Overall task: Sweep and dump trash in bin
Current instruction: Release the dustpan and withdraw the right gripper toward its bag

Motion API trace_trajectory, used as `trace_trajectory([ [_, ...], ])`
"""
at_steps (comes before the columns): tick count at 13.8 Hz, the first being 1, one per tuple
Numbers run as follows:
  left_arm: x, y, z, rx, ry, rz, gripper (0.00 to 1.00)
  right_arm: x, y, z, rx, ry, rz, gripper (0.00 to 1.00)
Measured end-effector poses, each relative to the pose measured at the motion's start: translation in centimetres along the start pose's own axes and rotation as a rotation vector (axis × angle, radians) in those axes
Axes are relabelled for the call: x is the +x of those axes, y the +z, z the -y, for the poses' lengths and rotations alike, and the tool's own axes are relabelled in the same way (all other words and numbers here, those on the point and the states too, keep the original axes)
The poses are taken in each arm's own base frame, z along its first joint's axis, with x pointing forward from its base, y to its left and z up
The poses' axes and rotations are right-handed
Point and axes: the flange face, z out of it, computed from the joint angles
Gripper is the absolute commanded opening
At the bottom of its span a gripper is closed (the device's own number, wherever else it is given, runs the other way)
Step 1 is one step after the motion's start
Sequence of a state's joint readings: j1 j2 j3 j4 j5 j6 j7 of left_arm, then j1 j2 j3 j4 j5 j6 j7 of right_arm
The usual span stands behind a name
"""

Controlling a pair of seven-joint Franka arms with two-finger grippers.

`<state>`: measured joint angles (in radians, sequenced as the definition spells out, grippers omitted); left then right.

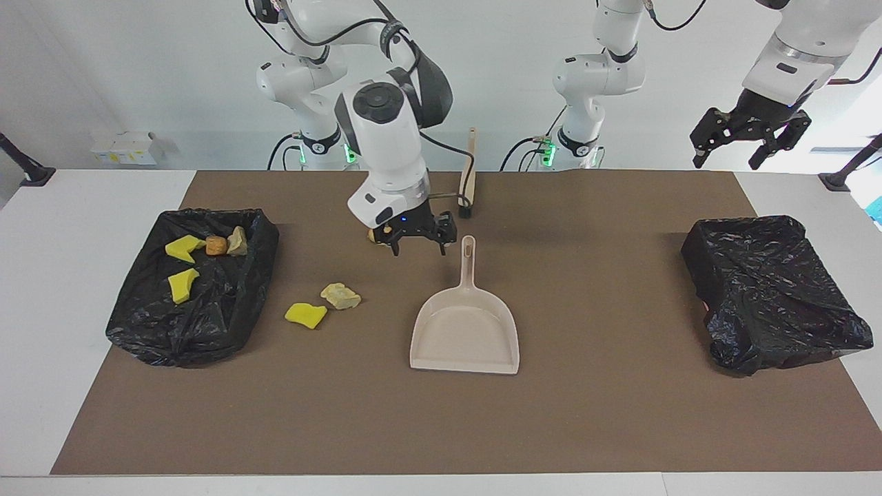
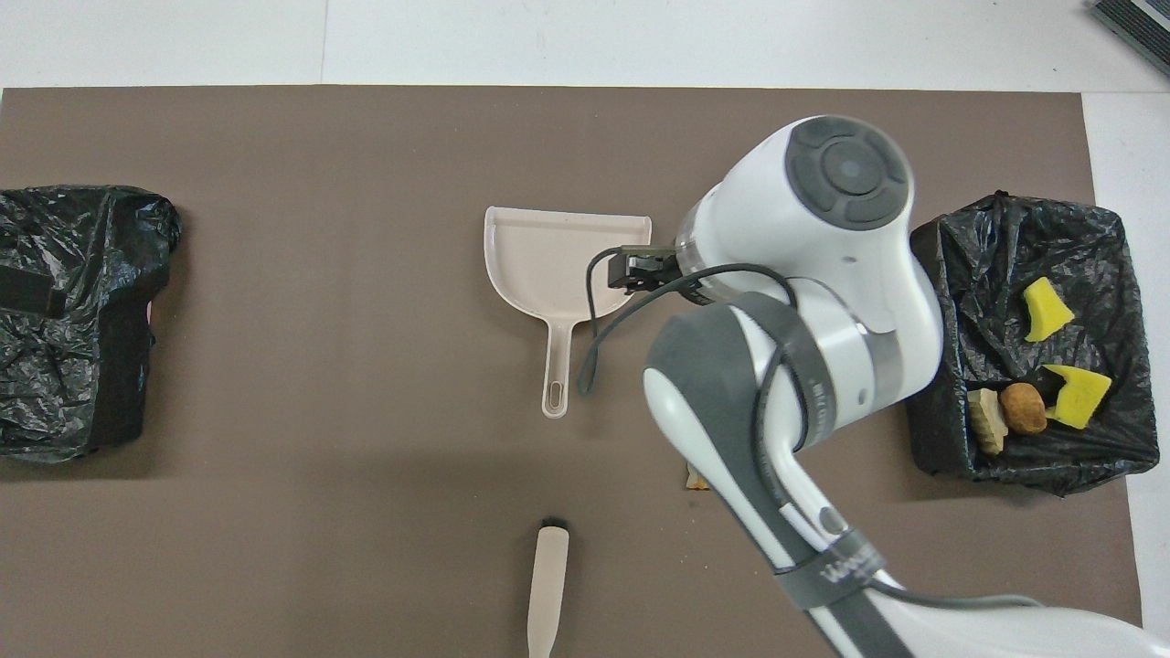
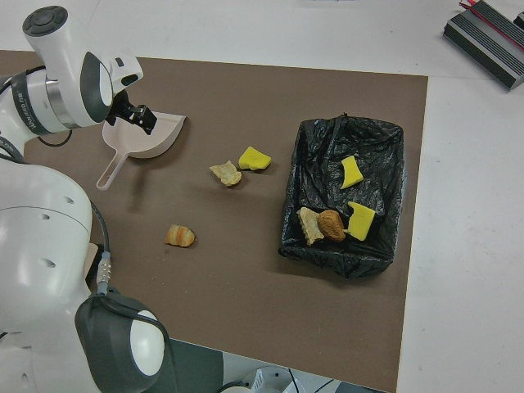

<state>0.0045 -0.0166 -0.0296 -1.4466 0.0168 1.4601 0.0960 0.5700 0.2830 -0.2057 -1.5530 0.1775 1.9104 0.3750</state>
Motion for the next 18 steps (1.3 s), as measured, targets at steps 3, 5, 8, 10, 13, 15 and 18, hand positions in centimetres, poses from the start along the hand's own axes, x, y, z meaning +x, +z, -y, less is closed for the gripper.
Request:
trace_trajectory([
  [3,0.0,0.0,0.2,0.0,-0.003,0.0,1.0,2.1,-3.3,-7.3,0.004,-0.089,-0.014,1.0],
  [5,0.0,0.0,0.2,0.0,-0.003,-0.001,1.0,2.9,-5.6,-12.3,0.006,-0.136,-0.028,1.0],
  [8,0.0,-0.1,-0.5,0.0,0.009,-0.001,1.0,3.1,-8.8,-18.7,0.007,-0.173,-0.05,1.0],
  [10,0.0,-0.1,-0.8,-0.001,0.016,-0.002,1.0,2.6,-10.1,-21.3,0.008,-0.193,-0.034,1.0],
  [13,0.1,-0.1,-1.1,-0.001,0.024,-0.004,1.0,1.8,-11.7,-25.5,0.001,-0.226,-0.011,1.0],
  [15,0.2,-0.1,-1.8,-0.001,0.037,-0.008,1.0,1.3,-12.6,-26.9,-0.058,-0.24,-0.003,1.0],
  [18,0.6,0.4,-3.7,-0.002,0.072,-0.018,1.0,0.1,-14.1,-27.0,-0.124,-0.256,0.033,1.0],
])
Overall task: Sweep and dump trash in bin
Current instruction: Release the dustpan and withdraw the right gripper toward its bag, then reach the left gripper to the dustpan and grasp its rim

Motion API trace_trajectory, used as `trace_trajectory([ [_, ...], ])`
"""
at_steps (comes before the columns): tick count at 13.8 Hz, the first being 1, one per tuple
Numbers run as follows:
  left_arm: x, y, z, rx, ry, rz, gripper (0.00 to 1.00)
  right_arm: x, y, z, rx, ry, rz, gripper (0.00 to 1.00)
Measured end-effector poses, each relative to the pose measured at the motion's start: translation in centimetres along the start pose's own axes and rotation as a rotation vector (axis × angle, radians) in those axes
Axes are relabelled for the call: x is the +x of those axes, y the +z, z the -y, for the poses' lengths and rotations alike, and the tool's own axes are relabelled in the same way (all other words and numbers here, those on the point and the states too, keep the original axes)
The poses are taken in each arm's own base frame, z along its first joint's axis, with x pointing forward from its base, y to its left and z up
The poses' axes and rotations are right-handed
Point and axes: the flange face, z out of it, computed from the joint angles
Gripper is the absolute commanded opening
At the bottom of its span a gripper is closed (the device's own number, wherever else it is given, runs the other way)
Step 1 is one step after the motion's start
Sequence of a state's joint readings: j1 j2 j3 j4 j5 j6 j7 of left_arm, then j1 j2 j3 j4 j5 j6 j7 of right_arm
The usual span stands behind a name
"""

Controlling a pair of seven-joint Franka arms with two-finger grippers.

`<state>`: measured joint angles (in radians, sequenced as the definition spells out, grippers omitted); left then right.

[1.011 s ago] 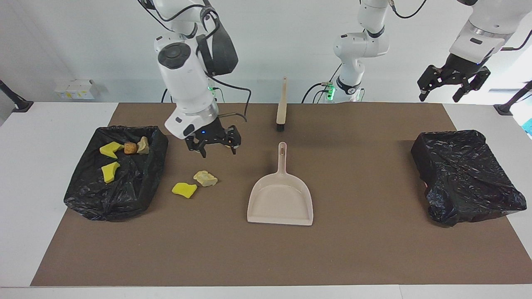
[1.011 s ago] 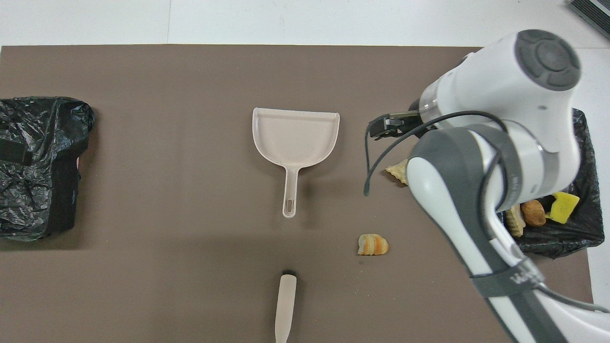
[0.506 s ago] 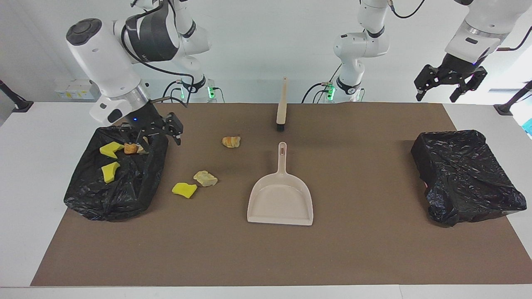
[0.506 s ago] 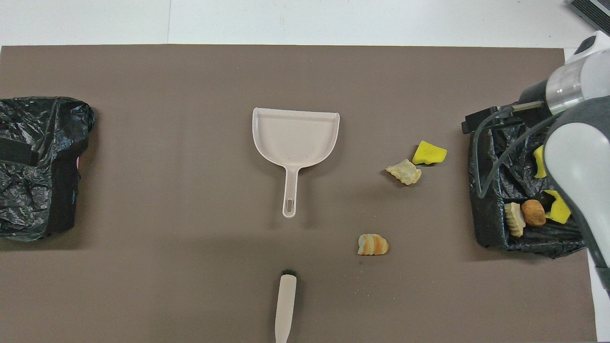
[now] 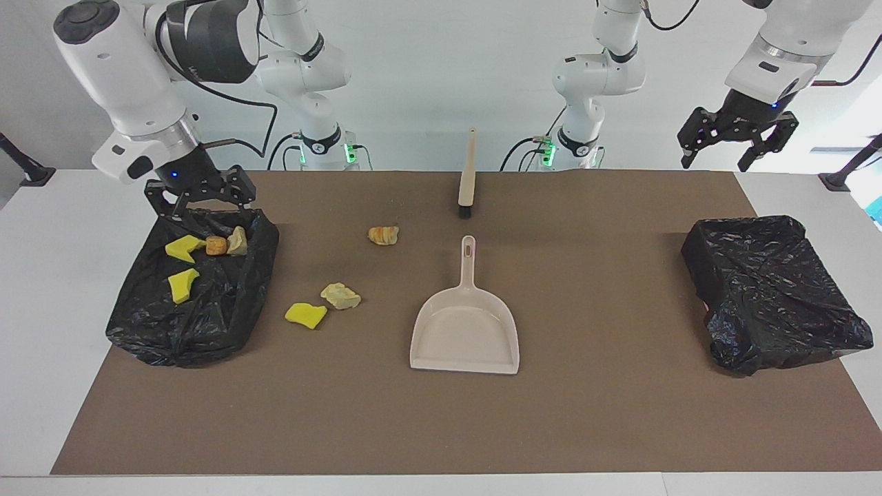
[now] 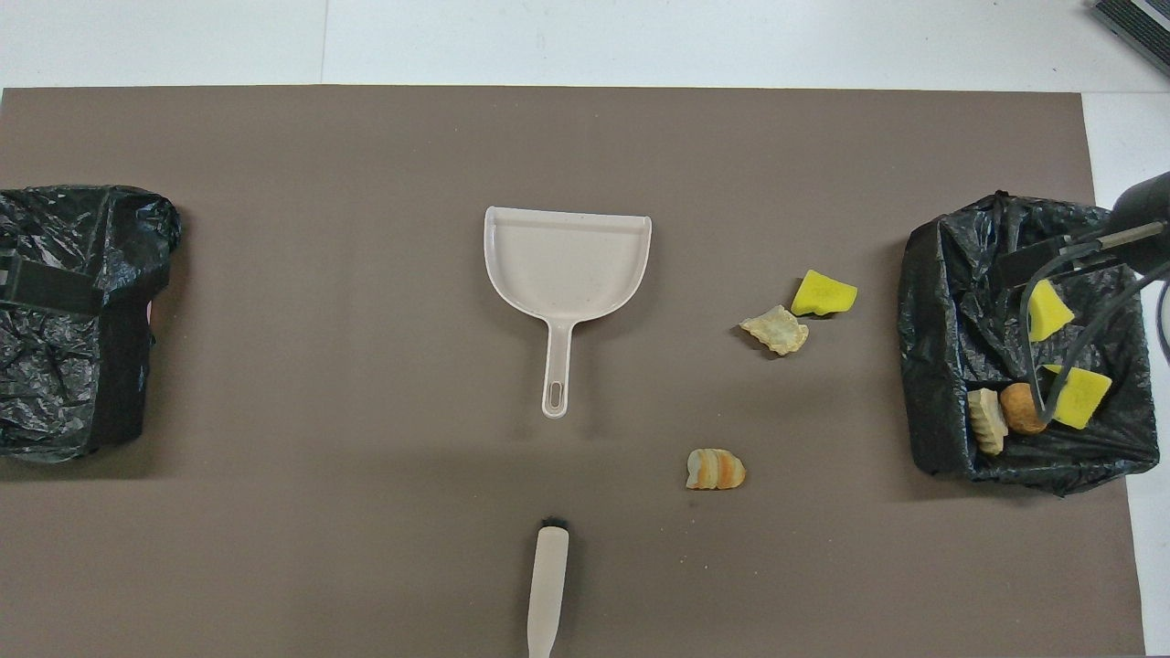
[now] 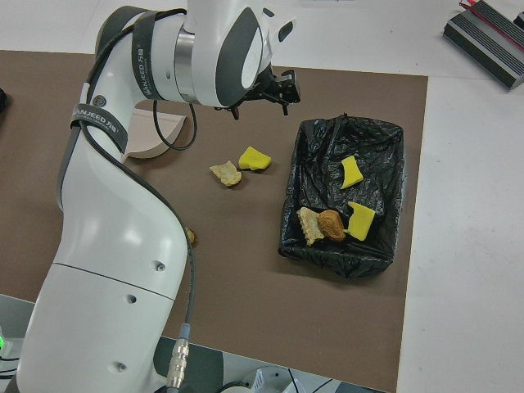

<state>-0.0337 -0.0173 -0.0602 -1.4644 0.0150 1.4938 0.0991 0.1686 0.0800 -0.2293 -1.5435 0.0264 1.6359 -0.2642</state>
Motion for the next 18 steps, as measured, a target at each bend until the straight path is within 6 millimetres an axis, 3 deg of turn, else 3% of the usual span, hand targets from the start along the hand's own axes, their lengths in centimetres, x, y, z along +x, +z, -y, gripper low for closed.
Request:
trace_trajectory([
  [3,0.9,1.9,-3.2,-0.002,0.058,-0.01,1.0,-1.7,-2.5,0.0,-0.014,0.087,-0.011,1.0],
  [6,1.1,5.1,-8.6,-0.007,0.104,0.017,1.0,-3.1,-4.4,1.0,-0.008,0.148,-0.009,1.0],
  [10,1.1,9.2,-15.5,-0.014,0.112,-0.012,1.0,-3.0,-4.0,0.9,-0.01,0.159,-0.002,1.0],
  [18,0.6,15.7,-25.2,-0.045,0.116,-0.052,1.0,-2.9,-3.9,0.8,-0.01,0.213,0.001,1.0],
])
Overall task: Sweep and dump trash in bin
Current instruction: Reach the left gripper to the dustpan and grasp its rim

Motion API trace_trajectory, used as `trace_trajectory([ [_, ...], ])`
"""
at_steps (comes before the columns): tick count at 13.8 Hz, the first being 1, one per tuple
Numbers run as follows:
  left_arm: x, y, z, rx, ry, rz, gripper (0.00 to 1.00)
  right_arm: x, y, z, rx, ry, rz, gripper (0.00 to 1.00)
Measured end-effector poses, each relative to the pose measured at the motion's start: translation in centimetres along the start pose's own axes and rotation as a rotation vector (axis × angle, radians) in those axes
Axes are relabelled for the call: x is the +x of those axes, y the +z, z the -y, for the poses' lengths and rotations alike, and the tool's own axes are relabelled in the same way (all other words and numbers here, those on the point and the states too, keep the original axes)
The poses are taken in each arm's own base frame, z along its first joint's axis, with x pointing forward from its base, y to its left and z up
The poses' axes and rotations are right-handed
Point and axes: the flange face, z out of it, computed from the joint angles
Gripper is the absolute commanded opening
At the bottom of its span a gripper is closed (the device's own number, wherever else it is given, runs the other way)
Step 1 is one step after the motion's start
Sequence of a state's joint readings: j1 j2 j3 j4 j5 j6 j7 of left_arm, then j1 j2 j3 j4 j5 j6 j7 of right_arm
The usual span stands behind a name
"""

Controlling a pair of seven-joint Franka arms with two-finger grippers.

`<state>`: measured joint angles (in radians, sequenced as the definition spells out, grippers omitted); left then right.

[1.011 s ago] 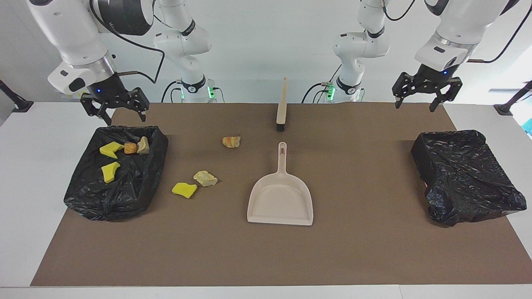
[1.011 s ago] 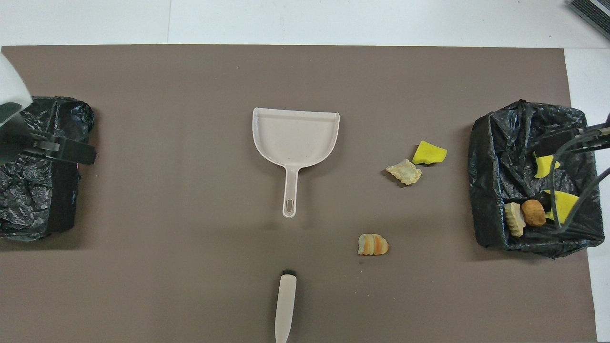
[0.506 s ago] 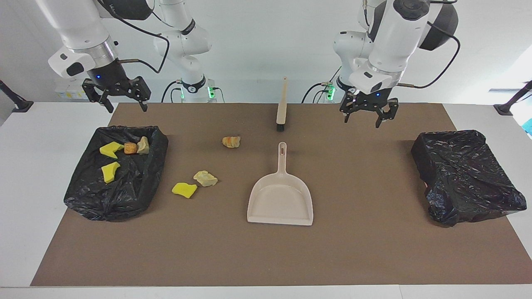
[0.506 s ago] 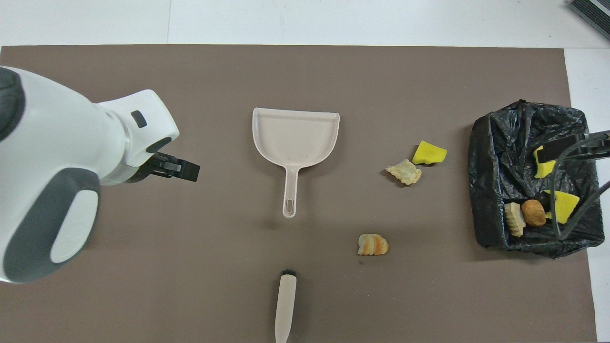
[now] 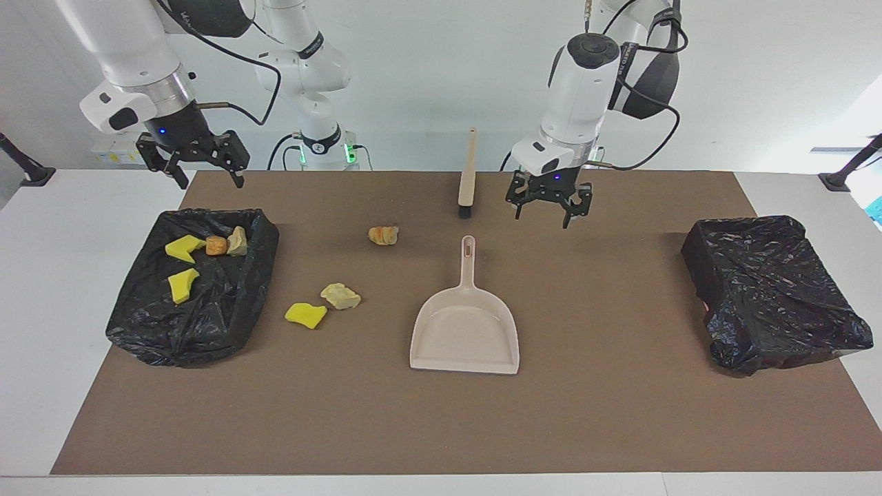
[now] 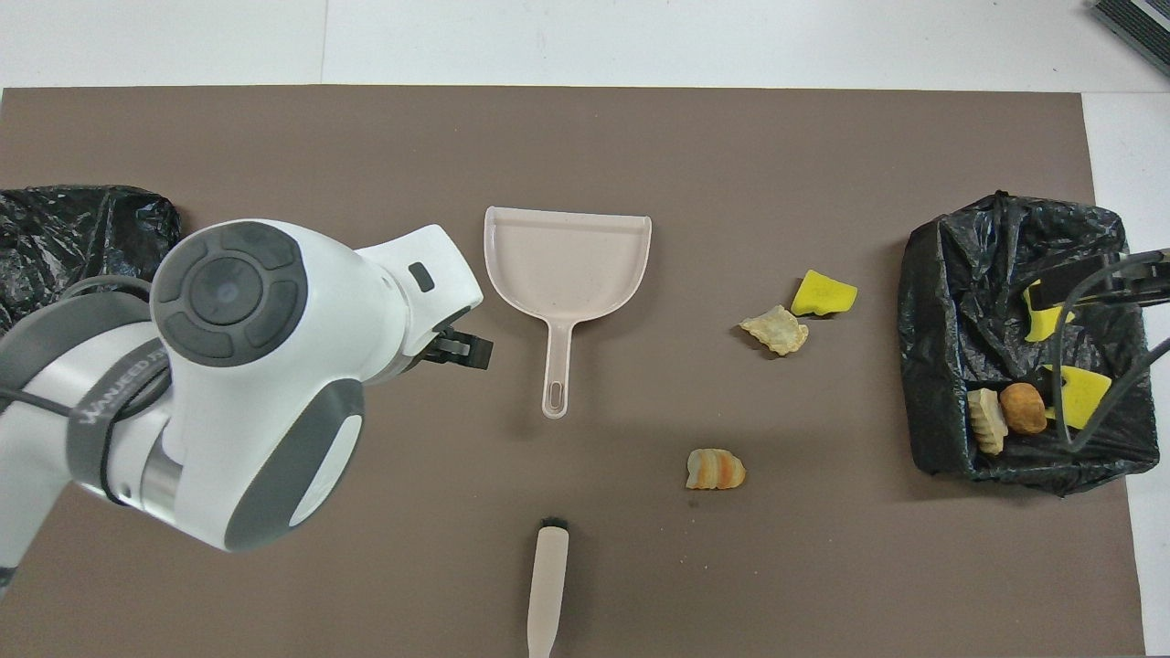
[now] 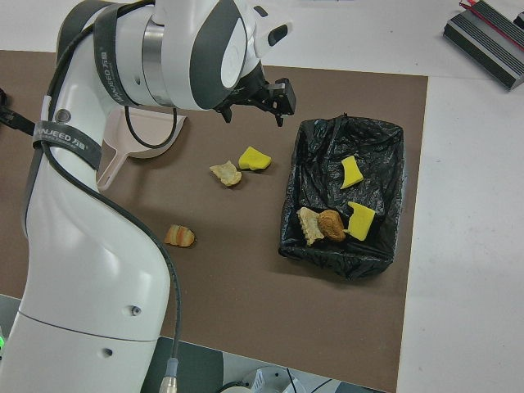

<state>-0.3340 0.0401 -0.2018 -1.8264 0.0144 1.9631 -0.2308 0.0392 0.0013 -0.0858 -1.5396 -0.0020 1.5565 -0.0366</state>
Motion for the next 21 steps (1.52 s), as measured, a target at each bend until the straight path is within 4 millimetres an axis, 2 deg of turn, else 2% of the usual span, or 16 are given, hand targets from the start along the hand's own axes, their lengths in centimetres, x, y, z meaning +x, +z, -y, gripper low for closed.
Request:
trace_trajectory([
  [4,0.9,6.3,-5.3,-0.041,-0.042,0.017,1.0,-0.9,-1.3,0.3,0.002,0.02,-0.015,1.0],
  [6,1.0,8.4,-6.1,-0.048,-0.036,0.039,1.0,-1.7,-1.4,0.5,0.004,0.017,-0.001,1.0],
  [10,0.5,10.0,-8.0,-0.052,-0.025,0.061,1.0,-2.9,-0.7,0.5,0.007,0.018,0.019,1.0],
  [14,0.2,11.4,-9.4,-0.064,-0.015,0.054,1.0,-2.9,-0.6,0.9,0.007,0.013,0.021,1.0],
  [19,0.7,14.3,-9.6,-0.031,-0.018,0.022,1.0,-2.7,-0.8,0.9,0.006,0.04,0.003,1.0],
  [21,0.9,15.8,-10.0,-0.014,-0.017,0.015,1.0,-2.7,-0.7,2.0,0.006,0.059,0.003,1.0],
])
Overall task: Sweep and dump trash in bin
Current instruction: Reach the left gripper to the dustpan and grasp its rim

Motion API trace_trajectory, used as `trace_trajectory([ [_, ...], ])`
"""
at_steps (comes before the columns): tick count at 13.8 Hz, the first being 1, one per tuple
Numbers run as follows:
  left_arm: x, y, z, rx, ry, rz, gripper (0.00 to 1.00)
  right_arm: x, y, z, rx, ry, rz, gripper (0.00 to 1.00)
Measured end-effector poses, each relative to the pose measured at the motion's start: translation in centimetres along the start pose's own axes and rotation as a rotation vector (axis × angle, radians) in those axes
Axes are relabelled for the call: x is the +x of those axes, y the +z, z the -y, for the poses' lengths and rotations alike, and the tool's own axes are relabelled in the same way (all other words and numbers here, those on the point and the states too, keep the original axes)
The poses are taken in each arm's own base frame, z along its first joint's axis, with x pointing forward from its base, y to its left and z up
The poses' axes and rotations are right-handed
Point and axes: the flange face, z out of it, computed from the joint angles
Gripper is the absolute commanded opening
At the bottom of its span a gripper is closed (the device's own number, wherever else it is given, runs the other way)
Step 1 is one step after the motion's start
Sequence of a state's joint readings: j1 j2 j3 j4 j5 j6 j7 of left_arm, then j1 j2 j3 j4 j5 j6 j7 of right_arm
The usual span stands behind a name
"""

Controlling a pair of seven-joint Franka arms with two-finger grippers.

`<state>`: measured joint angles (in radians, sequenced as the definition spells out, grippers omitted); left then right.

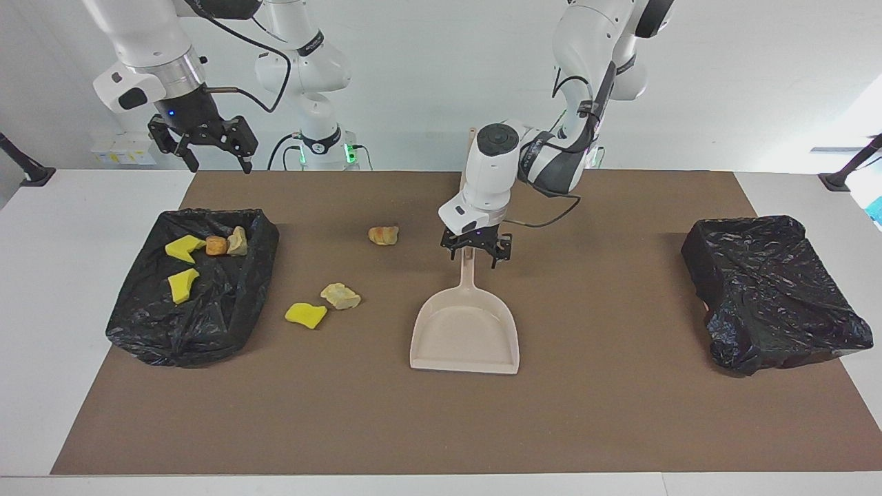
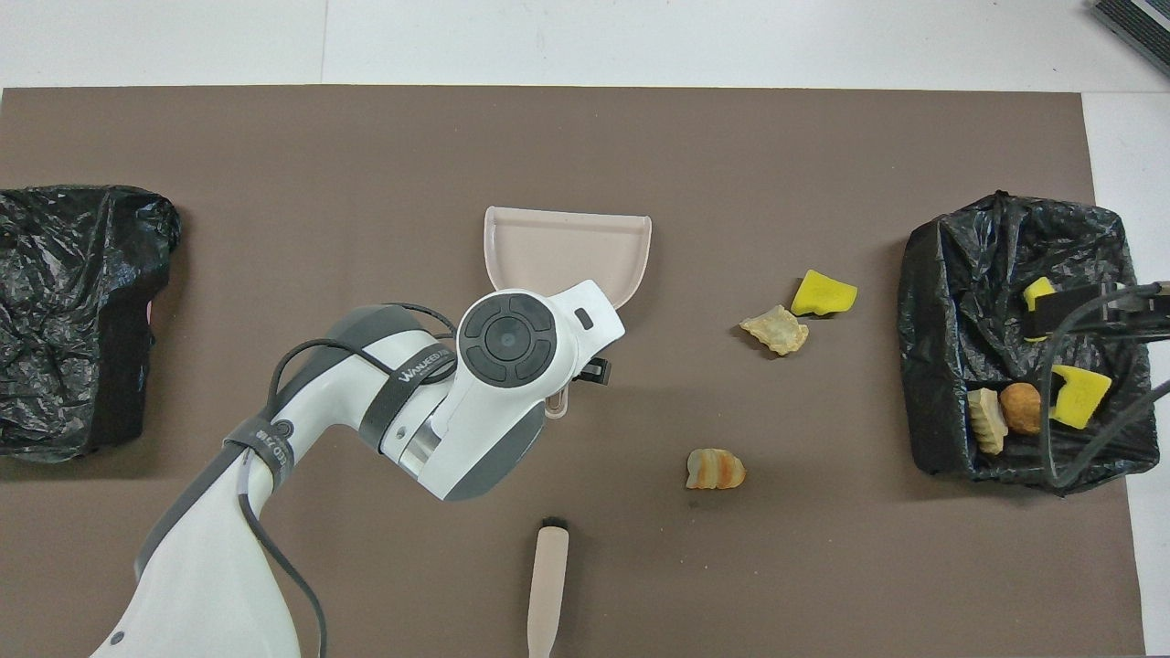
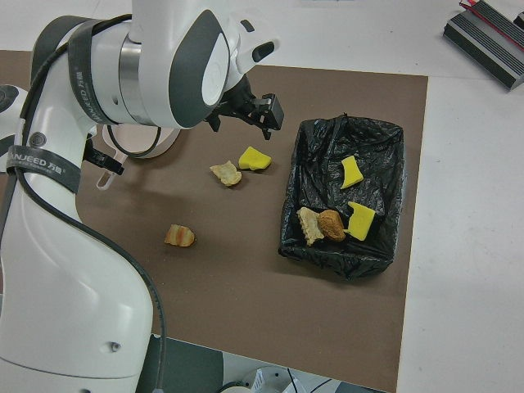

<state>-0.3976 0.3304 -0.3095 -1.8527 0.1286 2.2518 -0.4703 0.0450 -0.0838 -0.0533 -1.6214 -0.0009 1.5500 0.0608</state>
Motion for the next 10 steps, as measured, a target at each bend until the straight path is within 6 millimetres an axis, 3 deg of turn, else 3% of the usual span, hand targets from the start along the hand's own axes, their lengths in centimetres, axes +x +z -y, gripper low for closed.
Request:
trace_trajectory([
  [2,0.2,0.5,-0.3,0.009,-0.006,-0.013,1.0,-0.1,0.0,1.6,-0.001,-0.008,0.001,1.0],
  [3,0.3,0.5,-0.3,0.009,-0.008,-0.016,0.95,-0.2,0.1,2.0,-0.001,-0.01,0.001,1.0],
  [4,0.4,0.4,-0.3,0.008,-0.01,-0.019,0.86,-0.2,0.1,2.1,-0.001,-0.012,0.001,1.0],
  [6,0.5,0.3,-0.4,0.005,-0.012,-0.025,0.57,-0.2,0.1,2.1,-0.001,-0.011,0.002,1.0],
  [10,0.6,0.5,-0.4,0.001,-0.011,-0.028,0.28,-0.2,0.5,2.1,-0.002,-0.012,0.01,1.0],
])
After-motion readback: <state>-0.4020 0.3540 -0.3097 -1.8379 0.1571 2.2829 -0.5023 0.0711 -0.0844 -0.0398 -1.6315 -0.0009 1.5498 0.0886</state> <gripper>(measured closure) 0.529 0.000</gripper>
